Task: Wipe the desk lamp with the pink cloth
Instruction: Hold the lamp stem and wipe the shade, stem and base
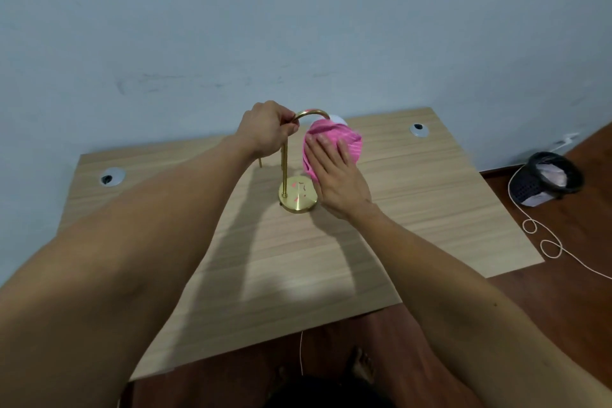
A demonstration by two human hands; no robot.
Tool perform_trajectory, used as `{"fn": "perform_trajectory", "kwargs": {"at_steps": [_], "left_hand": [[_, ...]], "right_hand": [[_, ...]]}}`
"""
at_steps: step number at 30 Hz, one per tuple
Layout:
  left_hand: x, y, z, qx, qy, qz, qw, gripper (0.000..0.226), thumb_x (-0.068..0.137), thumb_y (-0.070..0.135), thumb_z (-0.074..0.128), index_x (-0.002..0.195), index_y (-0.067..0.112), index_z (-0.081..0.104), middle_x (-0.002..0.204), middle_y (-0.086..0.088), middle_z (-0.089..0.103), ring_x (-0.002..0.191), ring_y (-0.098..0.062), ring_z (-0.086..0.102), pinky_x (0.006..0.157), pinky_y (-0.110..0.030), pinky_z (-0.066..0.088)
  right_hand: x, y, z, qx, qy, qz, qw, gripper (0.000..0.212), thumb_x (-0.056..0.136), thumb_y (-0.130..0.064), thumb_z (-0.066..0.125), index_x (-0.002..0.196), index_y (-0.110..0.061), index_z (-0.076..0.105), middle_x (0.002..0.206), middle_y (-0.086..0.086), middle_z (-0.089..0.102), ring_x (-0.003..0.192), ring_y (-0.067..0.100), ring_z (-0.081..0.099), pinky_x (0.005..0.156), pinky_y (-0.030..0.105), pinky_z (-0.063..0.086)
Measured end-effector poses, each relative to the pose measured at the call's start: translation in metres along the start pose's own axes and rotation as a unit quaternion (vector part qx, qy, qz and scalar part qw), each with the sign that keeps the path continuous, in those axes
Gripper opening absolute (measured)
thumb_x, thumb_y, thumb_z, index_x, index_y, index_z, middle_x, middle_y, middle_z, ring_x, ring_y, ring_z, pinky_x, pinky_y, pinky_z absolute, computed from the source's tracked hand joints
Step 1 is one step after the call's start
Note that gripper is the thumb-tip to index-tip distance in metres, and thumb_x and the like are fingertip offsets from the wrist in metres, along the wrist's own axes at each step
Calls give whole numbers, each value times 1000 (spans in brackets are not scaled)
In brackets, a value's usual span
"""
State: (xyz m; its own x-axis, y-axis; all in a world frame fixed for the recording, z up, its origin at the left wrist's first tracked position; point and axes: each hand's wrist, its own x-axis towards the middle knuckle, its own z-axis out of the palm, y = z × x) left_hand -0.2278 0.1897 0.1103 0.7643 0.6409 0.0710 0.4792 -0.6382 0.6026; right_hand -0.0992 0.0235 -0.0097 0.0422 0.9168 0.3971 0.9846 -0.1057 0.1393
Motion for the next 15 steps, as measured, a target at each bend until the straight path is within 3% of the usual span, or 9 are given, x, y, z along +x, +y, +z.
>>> {"fn": "perform_trajectory", "kwargs": {"at_steps": [4, 8, 11, 12, 13, 14, 15], "left_hand": [[0, -2, 0, -7, 1, -8, 1000, 15, 89, 31, 63, 91, 26, 77, 74, -1, 71, 79, -28, 69, 83, -44, 57], [0, -2, 0, -9, -1, -7, 1000, 16, 90, 32, 62, 91, 26, 77, 75, 0, 71, 80, -28, 69, 83, -44, 57], [0, -2, 1, -8, 0, -6, 1000, 17, 89, 31, 61, 87, 24, 76, 71, -1, 69, 77, -30, 67, 82, -45, 56], [0, -2, 1, -10, 1, -7, 1000, 17, 89, 31, 60, 86, 23, 75, 69, -1, 67, 75, -30, 65, 82, -44, 56], [0, -2, 1, -12, 3, -8, 1000, 17, 89, 30, 60, 86, 23, 75, 67, -1, 64, 72, -30, 62, 81, -43, 55], [0, -3, 1, -14, 4, -7, 1000, 17, 89, 29, 60, 85, 23, 75, 65, 0, 62, 68, -28, 59, 80, -42, 54], [-1, -2, 2, -15, 5, -6, 1000, 16, 89, 29, 60, 85, 23, 74, 64, 1, 61, 66, -26, 56, 80, -42, 53]], "right_hand": [[-33, 5, 19, -42, -42, -54, 997, 67, 98, -26, 58, 158, -2, 40, 165, 15, 38, 157, 30, 30, 131, 48, 1], [-44, 9, 25, -36, -45, -29, 998, 63, 101, -27, 56, 157, -2, 42, 164, 16, 41, 156, 31, 32, 130, 51, 12], [-55, 11, 19, 74, -33, 21, 997, 50, 109, -22, 43, 155, -1, 44, 161, 17, 45, 154, 30, 36, 127, 50, 25], [-59, 11, 14, 156, -26, 92, 983, 45, 111, -23, 37, 151, -4, 49, 154, 14, 52, 146, 28, 45, 123, 47, 34], [-62, 12, 13, 234, -22, 199, 951, 41, 113, -26, 34, 143, -8, 55, 141, 10, 60, 133, 25, 56, 115, 44, 44], [-61, 16, 14, 301, -27, 335, 892, 40, 112, -29, 32, 133, -11, 62, 127, 7, 66, 118, 24, 62, 106, 41, 50], [-55, 21, 8, 366, -31, 489, 791, 42, 110, -30, 33, 121, -8, 67, 116, 8, 70, 108, 25, 66, 100, 42, 53]]}}
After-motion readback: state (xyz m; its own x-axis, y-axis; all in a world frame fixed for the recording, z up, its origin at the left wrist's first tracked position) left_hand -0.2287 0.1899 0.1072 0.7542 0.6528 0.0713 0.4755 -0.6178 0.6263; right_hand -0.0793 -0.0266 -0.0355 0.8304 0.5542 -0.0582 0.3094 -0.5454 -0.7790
